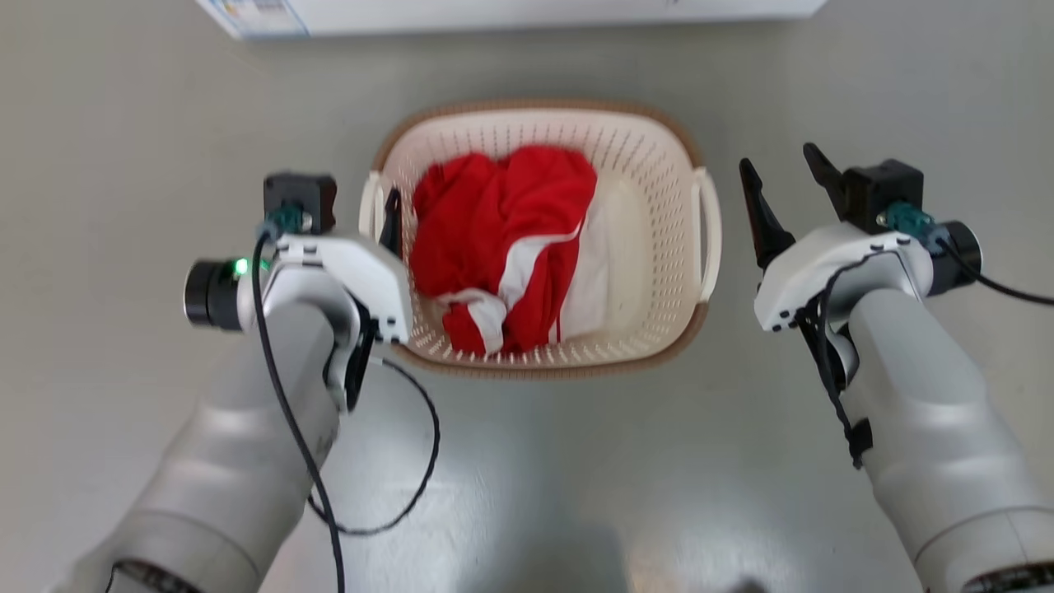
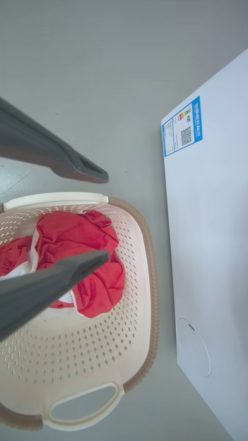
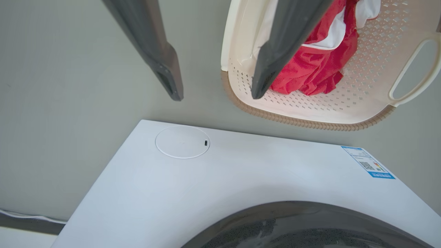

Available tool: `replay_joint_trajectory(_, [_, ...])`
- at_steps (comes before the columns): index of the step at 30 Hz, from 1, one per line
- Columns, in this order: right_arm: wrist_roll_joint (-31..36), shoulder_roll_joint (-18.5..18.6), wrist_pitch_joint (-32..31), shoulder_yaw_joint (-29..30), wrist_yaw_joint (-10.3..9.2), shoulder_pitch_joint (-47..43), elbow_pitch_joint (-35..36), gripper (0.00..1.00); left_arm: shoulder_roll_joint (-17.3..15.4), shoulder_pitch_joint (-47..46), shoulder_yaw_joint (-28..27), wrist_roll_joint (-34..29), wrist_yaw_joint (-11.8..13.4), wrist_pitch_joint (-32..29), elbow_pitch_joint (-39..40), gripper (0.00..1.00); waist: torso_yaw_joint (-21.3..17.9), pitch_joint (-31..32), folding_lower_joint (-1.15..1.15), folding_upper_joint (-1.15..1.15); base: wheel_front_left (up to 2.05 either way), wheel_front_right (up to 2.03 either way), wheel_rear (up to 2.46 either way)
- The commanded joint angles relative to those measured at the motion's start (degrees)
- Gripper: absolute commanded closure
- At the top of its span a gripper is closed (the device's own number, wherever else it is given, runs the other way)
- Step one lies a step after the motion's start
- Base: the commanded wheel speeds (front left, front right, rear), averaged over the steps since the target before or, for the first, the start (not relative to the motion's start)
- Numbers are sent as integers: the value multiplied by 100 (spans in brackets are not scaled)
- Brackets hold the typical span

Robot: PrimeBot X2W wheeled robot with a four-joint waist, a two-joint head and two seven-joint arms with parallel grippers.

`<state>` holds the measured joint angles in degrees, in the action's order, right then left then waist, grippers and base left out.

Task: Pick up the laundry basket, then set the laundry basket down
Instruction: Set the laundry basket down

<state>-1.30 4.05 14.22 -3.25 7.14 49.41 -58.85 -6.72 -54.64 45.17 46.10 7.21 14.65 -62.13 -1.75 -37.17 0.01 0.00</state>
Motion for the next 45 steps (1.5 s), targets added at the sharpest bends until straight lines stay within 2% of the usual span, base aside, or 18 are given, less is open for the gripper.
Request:
replay_joint_trajectory(1, [86,-113,77,21,35,-338,281,0,-192,279,-246,-153,77,34,277,0,-28,481,-1,0,0,0,0])
replay_joint_trajectory(13, [231,-116,77,239,35,-1399,1426,0,-304,1805,-1356,-994,54,34,1714,0,55,1944,-1,0,0,0,0])
replay_joint_trajectory(27, [164,-107,78,278,35,-2806,2572,0,-431,3551,-2727,-1592,-67,35,3080,0,211,3196,-1,0,0,0,0])
replay_joint_trajectory(36, [60,-62,78,149,35,-3575,3184,0,-438,4521,-3346,-1799,-61,35,3685,0,203,3670,-1,0,0,0,0])
replay_joint_trajectory(45, [-19,-26,78,275,35,-4110,3556,0,-339,5177,-3780,-1924,11,35,4222,0,163,3857,-1,0,0,0,0])
